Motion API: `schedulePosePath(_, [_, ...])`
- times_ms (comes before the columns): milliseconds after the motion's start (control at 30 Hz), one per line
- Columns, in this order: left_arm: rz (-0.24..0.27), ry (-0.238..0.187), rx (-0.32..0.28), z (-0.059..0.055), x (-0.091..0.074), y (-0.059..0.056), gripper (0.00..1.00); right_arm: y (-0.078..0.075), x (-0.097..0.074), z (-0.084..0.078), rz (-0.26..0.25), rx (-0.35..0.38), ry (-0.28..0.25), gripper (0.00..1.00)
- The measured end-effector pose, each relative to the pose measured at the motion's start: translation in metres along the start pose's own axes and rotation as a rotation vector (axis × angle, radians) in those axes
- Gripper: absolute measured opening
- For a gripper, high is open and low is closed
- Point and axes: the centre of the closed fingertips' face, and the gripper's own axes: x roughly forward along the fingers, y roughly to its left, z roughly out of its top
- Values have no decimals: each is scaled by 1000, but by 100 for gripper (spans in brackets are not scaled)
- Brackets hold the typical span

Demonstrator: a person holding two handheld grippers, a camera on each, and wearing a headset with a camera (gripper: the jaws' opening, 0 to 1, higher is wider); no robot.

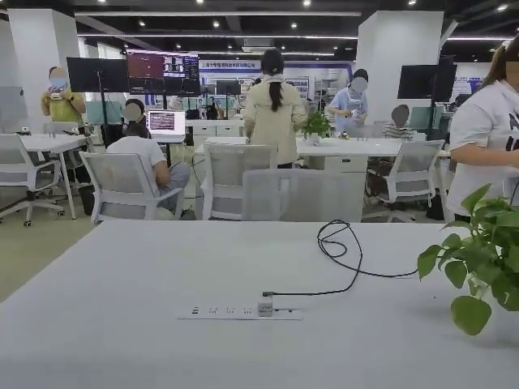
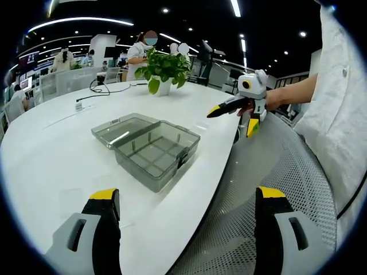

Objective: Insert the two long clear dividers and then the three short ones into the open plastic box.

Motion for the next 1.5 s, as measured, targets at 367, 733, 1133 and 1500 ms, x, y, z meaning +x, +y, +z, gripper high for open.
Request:
schedulePosePath(367, [-3,2,1,1,2,0,100,0,1,0,2,3,-4,92])
schedulePosePath(733, [10,10,-14,-1,-1,8,100,-2,1,-1,-2,13,-9,91])
schedulePosePath(1133, [87,0,-31,5,-19,43,98,-1,2,-1,-7,26,-15,90])
schedulePosePath(1500, [184,4,-88,6,-38,84,95,0,2,-2,-8,37,-15,89])
